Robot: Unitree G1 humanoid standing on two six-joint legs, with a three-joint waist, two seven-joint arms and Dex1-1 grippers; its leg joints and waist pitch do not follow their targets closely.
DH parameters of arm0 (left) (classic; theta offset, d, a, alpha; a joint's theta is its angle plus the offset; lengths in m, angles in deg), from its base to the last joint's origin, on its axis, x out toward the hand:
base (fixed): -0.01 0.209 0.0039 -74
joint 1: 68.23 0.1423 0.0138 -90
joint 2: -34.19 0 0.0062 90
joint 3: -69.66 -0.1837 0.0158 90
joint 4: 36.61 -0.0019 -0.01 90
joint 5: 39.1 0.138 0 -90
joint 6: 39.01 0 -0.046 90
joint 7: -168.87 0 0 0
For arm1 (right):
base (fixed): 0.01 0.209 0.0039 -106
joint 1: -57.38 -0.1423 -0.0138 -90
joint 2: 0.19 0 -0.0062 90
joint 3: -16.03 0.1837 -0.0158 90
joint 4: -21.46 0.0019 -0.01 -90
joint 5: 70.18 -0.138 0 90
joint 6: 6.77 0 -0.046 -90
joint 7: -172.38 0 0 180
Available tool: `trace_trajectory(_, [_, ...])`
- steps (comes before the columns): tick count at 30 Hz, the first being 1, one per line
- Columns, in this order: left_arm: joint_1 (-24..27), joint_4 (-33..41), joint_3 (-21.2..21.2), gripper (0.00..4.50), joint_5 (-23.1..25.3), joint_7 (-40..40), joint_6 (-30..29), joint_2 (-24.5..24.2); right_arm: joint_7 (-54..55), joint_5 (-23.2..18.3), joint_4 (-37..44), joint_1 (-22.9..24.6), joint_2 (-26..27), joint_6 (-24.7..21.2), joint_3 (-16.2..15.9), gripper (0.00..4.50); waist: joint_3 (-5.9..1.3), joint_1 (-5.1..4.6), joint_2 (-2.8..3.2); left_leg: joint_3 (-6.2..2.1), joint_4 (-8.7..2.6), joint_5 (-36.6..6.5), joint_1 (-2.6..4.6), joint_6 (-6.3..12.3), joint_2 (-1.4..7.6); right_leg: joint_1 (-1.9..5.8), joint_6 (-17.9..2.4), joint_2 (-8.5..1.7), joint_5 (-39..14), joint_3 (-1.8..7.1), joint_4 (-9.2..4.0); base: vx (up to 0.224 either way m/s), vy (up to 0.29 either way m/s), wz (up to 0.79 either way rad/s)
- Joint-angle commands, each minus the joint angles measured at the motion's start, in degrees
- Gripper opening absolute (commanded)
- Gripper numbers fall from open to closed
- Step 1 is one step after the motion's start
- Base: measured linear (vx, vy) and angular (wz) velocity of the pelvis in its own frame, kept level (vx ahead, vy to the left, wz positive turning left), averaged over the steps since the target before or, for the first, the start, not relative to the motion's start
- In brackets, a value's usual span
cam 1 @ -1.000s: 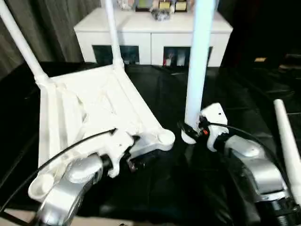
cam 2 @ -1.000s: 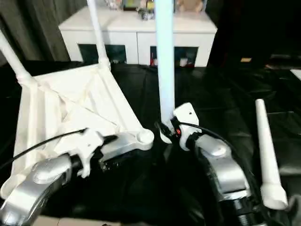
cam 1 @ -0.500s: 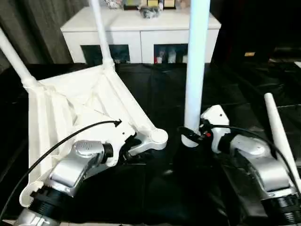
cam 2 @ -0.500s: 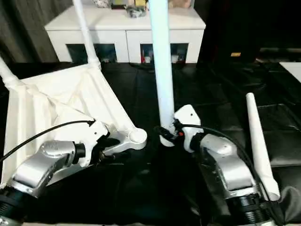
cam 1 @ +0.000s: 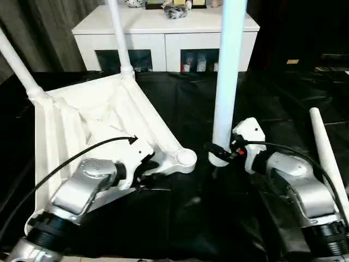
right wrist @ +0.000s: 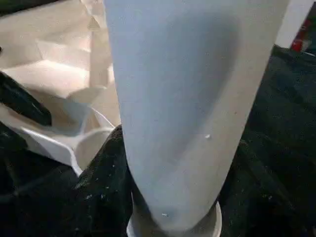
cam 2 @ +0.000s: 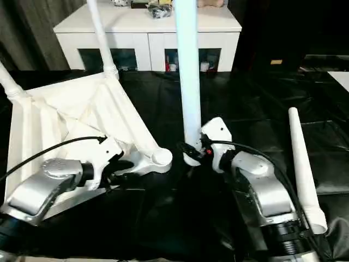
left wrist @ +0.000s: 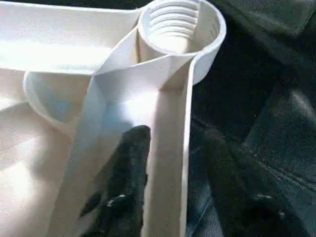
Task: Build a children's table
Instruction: Insert table leg to table base
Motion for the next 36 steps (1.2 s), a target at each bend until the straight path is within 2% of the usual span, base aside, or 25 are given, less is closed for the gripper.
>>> trace_trajectory(1, [0.5, 1.0, -0.7, 1.57, 0.5, -0.4, -0.6, -0.6, -0.3, -1.0, -0.2, -1.5, 0.1, -0.5, 1.2, 1.89, -3.38, 0.1, 0.01, -1.42, -4.9, -11.7, 1.16, 1.13, 3.95, 2.22, -15.8, -3.91, -1.3, 2.41, -4.36, 0.0, 0.0, 0.0])
trace_trajectory(3, [1.0, 1.4, -1.1, 1.53, 0.5, -0.6, -1.0, -1.0, -0.3, -1.5, -0.2, -1.7, 0.6, -1.1, 1.4, 1.89, -3.44, 0.1, -0.06, -1.46, -4.9, -11.3, 1.06, 1.25, 3.96, 2.31, -15.8, -3.96, -0.6, 2.43, -4.26, 0.0, 0.0, 0.0])
trace_trajectory(7, [1.7, 1.6, -1.8, 1.14, 0.9, -0.8, -1.4, -1.6, -0.4, -1.7, -0.2, -1.9, 0.9, -1.2, 1.2, 1.89, -3.43, 0.06, -0.13, -1.41, -4.9, -11.0, 1.04, 1.48, 3.92, 2.26, -15.8, -3.91, -0.1, 2.41, -4.27, 0.0, 0.0, 0.0])
trace_trajectory(11, [2.2, 1.4, -2.2, 0.97, 1.7, -0.7, -1.3, -1.8, -0.3, -2.2, -0.2, -2.2, 1.0, -1.4, 1.1, 1.89, -3.31, 0.04, -0.08, -1.39, -5.04, -11.9, 1.09, 1.35, 3.95, 2.14, -15.6, -3.9, -1.9, 2.41, -4.44, 0.0, 0.0, 0.0])
trace_trajectory(12, [2.1, 1.3, -2.2, 0.73, 1.8, -0.7, -1.2, -1.8, -0.3, -2.2, -0.3, -2.2, 1.0, -1.5, 1.2, 1.89, -3.28, 0.03, -0.07, -1.4, -5.06, -12.3, 1.11, 1.14, 3.96, 2.13, -15.5, -3.94, -2.5, 2.46, -4.52, 0.0, 0.0, 0.0])
trace_trajectory(15, [2.0, 0.9, -2.2, 0.57, 1.8, -0.6, -1.0, -1.7, -0.2, -2.7, -0.2, -2.4, 1.4, -1.8, 1.5, 1.89, -3.22, -0.03, -0.07, -1.41, -5.17, -13.2, 1.18, 0.71, 3.96, 2.01, -15.2, -3.87, -3.6, 2.49, -4.57, 0.0, 0.0, 0.0])
trace_trajectory(20, [1.8, -0.4, -2.8, 0.06, 2.4, -1.3, 2.0, -1.9, -0.4, -6.3, -0.3, -3.2, 3.5, -4.5, 3.6, 1.89, -3.34, -0.03, 0.07, -1.49, -5.2, -12.3, 1.1, 0.8, 3.95, 2.06, -15.2, -3.86, -1.8, 2.48, -4.48, 0.0, 0.0, 0.0])
trace_trajectory(23, [2.3, 0.2, -3.8, 0.0, 2.4, -2.9, 3.6, -2.1, -2.1, -10.3, -0.5, -4.2, 4.4, -7.3, 4.8, 1.88, -3.51, -0.1, 0.19, -1.49, -5.1, -11.0, 1.07, 1.21, 3.97, 2.2, -15.7, -3.86, 1.4, 2.43, -4.21, 0.0, 0.0, 0.0])
trace_trajectory(26, [2.8, 2.7, -4.9, 0.0, 1.6, -4.1, 3.1, -1.3, -4.7, -13.1, -1.8, -4.8, 4.6, -10.1, 5.0, 1.88, -3.48, -0.1, 0.14, -1.34, -5.05, -11.3, 1.14, 1.33, 3.97, 2.19, -16.2, -3.94, 0.9, 2.4, -4.22, 0.0, 0.0, 0.0])
trace_trajectory(27, [2.9, 3.6, -5.5, 0.0, 1.6, -4.2, 2.7, -0.9, -5.2, -13.1, -2.4, -4.9, 4.5, -10.7, 4.7, 1.88, -3.42, -0.05, -0.17, -1.34, -5.13, -11.0, 1.1, 1.42, 4.09, 2.21, -16.2, -3.96, 0.7, 2.4, -4.26, 0.0, 0.0, 0.0])
trace_trajectory(29, [3.1, 4.9, -6.7, 0.0, 1.5, -4.0, 2.2, 0.3, -5.9, -12.0, -3.6, -5.1, 4.3, -10.8, 3.6, 1.88, -3.45, 0.17, -0.08, -1.25, -5.03, -10.3, 1.15, 1.37, 4.14, 2.1, -16.4, -4.05, 0.6, 2.39, -4.22, 0.0, 0.0, 0.0])
trace_trajectory(30, [3.1, 5.1, -7.0, 0.0, 1.5, -3.8, 2.2, 0.7, -6.0, -11.8, -3.9, -5.1, 4.3, -11.0, 3.2, 1.88, -3.43, 0.33, -0.33, -1.13, -4.97, -9.9, 1.14, 1.49, 4.15, 2.05, -16.5, -4.09, 0.3, 2.44, -4.32, 0.0, 0.0, 0.0])
trace_trajectory(36, [2.8, 4.6, -7.4, 0.0, 2.4, -3.2, 2.6, 2.2, -6.4, -11.8, -5.9, -6.1, 5.0, -11.5, 1.6, 1.88, -3.21, 1.0, -0.42, -0.89, -5.26, -12.0, 1.24, 0.58, 4.19, 1.73, -14.7, -4.16, -6.0, 2.53, -4.78, 0.0, 0.0, 0.0])
